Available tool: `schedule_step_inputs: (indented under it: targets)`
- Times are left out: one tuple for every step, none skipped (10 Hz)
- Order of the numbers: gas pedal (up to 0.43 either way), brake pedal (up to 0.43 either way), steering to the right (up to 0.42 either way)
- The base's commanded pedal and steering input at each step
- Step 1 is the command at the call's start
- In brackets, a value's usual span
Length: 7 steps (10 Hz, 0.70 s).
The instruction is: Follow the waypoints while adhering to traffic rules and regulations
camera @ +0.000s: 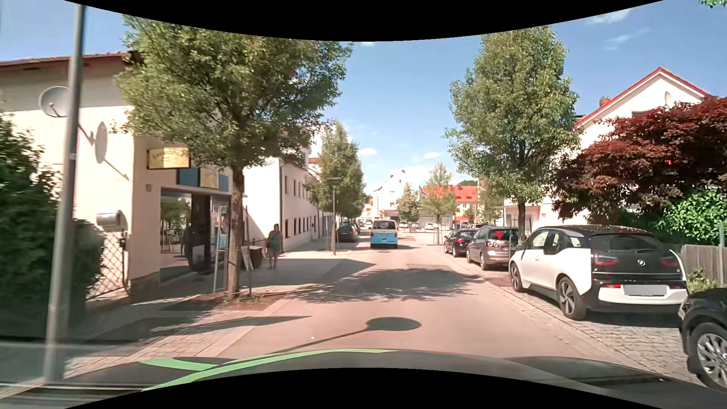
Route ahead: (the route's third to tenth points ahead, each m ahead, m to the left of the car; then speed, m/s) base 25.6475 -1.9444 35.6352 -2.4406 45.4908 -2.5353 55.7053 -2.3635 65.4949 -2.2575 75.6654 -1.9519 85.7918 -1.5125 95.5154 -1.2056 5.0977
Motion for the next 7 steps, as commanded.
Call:
schedule_step_inputs:
  targets:
    - [0.087, 0.0, 0.132]
    - [0.087, 0.0, 0.108]
    - [0.087, 0.0, 0.085]
    - [0.087, 0.0, 0.068]
    - [0.087, 0.0, 0.055]
    - [0.087, 0.0, 0.038]
    - [0.087, 0.0, 0.022]
